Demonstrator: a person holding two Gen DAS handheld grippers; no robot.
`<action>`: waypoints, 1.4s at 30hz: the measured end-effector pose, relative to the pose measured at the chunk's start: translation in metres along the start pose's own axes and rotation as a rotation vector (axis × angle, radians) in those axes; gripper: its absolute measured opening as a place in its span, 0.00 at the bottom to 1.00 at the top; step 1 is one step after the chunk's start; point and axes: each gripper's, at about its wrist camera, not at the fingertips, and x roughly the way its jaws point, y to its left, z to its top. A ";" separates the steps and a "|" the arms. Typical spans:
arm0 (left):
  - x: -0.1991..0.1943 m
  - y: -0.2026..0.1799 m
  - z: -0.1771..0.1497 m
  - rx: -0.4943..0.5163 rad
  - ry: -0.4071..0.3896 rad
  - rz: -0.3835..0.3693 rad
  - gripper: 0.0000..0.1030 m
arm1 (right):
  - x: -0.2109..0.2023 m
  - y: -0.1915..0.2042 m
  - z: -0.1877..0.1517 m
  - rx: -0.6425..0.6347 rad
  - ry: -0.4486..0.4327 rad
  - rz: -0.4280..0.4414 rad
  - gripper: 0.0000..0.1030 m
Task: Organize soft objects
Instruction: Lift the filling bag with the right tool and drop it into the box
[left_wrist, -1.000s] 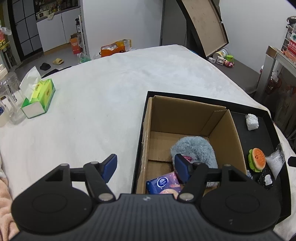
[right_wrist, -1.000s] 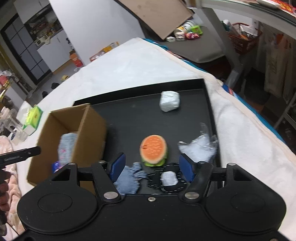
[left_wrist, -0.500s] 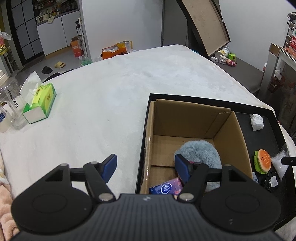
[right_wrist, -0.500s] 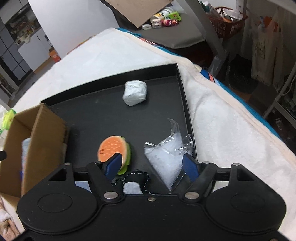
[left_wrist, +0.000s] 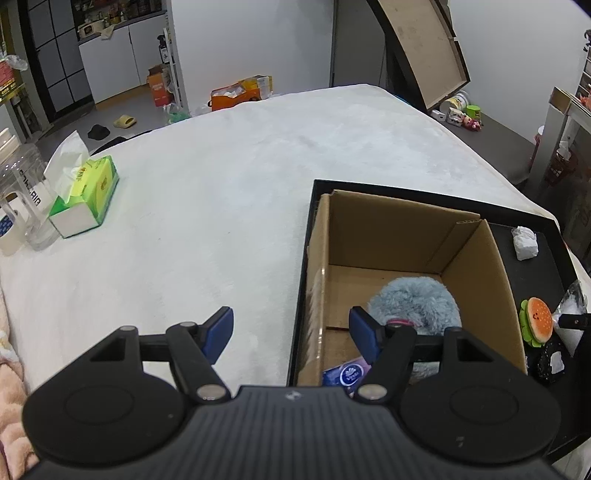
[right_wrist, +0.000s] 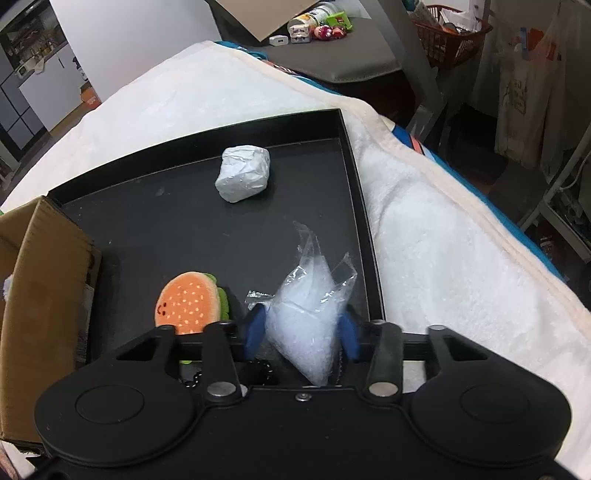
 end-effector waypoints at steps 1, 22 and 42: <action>0.000 0.001 0.000 -0.004 0.000 0.001 0.66 | -0.002 0.001 0.001 -0.003 -0.004 0.003 0.37; -0.017 0.014 -0.009 -0.032 -0.023 -0.049 0.66 | -0.062 0.048 0.017 -0.064 -0.109 0.084 0.36; -0.011 0.030 -0.030 -0.071 -0.001 -0.185 0.46 | -0.086 0.136 0.023 -0.173 -0.157 0.188 0.36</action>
